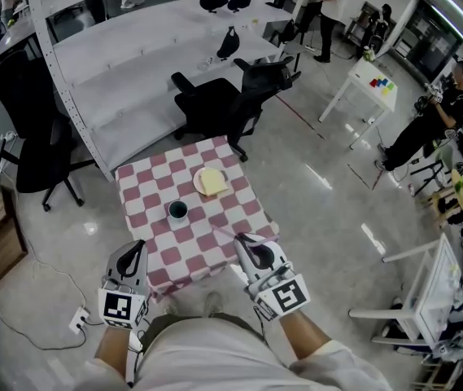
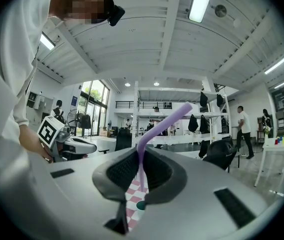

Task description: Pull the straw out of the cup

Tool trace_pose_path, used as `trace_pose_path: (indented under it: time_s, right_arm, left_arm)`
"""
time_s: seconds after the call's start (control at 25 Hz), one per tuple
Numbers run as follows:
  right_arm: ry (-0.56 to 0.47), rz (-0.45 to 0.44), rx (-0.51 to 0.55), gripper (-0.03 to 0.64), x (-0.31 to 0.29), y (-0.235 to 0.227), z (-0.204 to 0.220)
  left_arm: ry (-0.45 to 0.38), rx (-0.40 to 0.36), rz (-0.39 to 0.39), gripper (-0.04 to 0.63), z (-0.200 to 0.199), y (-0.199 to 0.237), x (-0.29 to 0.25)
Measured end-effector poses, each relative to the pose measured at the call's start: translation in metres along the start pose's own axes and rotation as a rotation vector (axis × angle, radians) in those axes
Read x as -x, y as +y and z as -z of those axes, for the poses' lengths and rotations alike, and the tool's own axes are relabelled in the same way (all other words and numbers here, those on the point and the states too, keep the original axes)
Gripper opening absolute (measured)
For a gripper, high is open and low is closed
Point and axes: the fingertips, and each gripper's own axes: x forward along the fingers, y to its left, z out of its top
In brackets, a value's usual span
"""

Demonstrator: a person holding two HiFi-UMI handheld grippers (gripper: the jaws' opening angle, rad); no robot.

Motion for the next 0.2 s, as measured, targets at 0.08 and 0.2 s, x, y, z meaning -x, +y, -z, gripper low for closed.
trace_pose_path:
  time_s: [0.08, 0.2]
  right_arm:
    - [-0.001, 0.000, -0.001, 0.031, -0.0005, 0.0003, -0.0008]
    - [-0.002, 0.000, -0.001, 0.031, -0.0011, 0.0010, -0.0013]
  left_arm:
    - [0.002, 0.000, 0.000, 0.005, -0.0002, 0.0004, 0.0002]
    - [0.003, 0.000, 0.001, 0.005, -0.0003, 0.0006, 0.0007]
